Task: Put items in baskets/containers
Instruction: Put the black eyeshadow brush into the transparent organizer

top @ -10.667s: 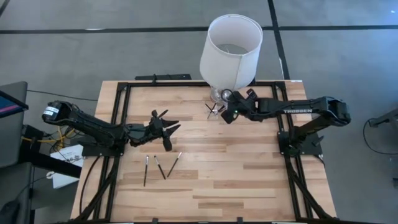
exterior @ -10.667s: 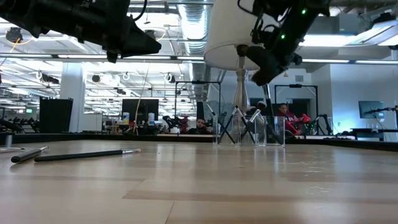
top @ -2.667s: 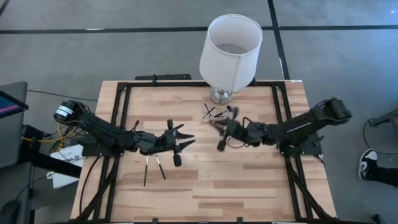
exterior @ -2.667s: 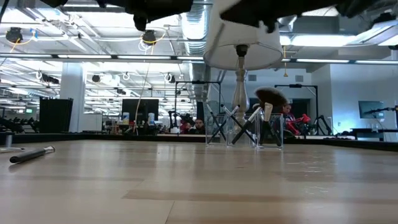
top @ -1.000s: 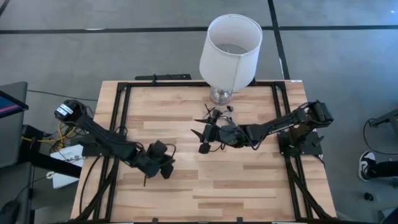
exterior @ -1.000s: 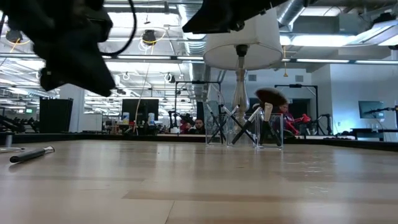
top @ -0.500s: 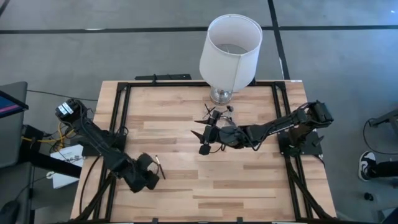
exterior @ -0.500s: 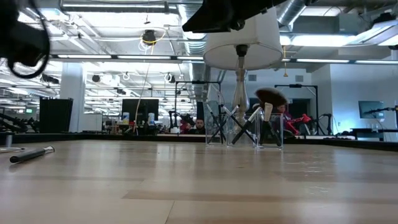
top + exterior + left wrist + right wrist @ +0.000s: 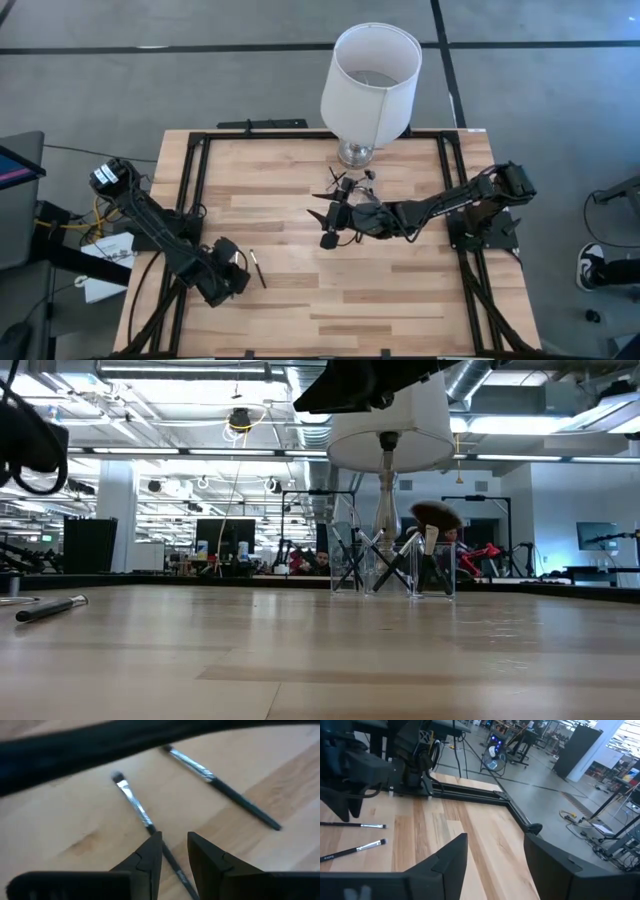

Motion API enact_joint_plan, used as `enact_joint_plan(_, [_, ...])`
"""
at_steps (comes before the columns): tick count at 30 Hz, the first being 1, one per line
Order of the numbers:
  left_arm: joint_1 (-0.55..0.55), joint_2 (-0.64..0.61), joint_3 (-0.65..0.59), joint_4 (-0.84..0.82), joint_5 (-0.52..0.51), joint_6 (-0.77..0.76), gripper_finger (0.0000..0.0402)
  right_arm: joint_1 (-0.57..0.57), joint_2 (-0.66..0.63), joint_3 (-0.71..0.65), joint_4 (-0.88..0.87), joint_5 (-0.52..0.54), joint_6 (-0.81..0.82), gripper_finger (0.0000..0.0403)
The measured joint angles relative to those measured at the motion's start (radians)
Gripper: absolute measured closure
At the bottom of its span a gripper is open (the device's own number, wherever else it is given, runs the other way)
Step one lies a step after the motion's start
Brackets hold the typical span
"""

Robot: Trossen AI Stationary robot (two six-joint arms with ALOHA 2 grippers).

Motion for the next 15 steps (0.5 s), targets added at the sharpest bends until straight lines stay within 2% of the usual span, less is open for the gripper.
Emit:
enact_joint_plan(7, [0.000, 0.085, -0.062, 0.018, -0.012, -0.031, 0.0312, 0.000, 0.000, 0.000, 0.000, 0.000, 0.000, 0.0223])
enact_joint_plan(12, [-0.006, 0.161, -0.056, 0.022, -0.074, -0.031, 0.0312, -0.007, 0.000, 0.000, 0.000, -0.001, 0.003, 0.0223])
enact_joint_plan(15, [-0.008, 0.182, -0.055, 0.028, -0.110, -0.043, 0.0326, -0.016, 0.000, 0.000, 0.000, -0.001, 0.031, 0.0226])
